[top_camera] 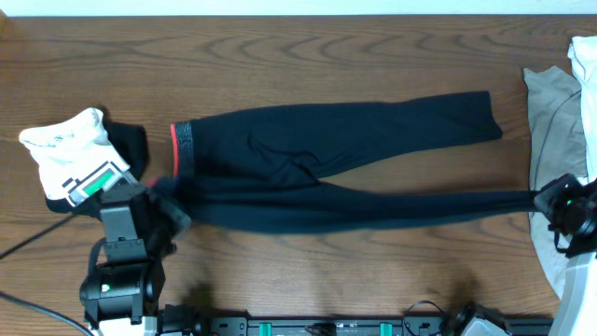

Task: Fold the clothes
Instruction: 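Lift and fold the pants lengthwise toward the back with both grippers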

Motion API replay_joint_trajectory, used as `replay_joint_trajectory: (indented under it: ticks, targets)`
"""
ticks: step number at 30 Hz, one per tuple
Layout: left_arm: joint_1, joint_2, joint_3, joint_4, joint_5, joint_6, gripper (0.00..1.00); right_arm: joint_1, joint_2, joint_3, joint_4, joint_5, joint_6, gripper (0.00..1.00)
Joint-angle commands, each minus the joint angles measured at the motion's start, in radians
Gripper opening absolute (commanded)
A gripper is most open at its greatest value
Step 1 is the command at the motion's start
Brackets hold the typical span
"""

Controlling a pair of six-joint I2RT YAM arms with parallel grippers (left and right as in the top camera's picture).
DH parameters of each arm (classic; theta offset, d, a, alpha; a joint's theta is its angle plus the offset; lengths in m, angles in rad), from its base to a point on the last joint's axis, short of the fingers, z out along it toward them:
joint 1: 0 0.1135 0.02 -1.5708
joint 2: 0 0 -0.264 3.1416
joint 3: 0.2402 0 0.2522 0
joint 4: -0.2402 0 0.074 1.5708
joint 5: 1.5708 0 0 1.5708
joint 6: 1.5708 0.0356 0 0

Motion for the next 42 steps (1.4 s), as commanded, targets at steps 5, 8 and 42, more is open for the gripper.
replay_joint_trajectory:
  ticks: [5, 8, 42]
  targets:
    - [0.005, 0.061, 0.050, 0.210, -0.013, 0.019, 0.06, 0.059, 0.174, 0.113, 0.021, -0.003, -0.055, 0.01]
    - [0.005, 0.124, 0.050, 0.250, -0.017, 0.036, 0.06, 0.086, 0.247, 0.139, 0.055, -0.003, -0.054, 0.01]
    - [0.004, 0.500, 0.050, 0.657, 0.025, 0.036, 0.06, 0.245, 0.653, 0.316, 0.275, 0.012, -0.009, 0.01]
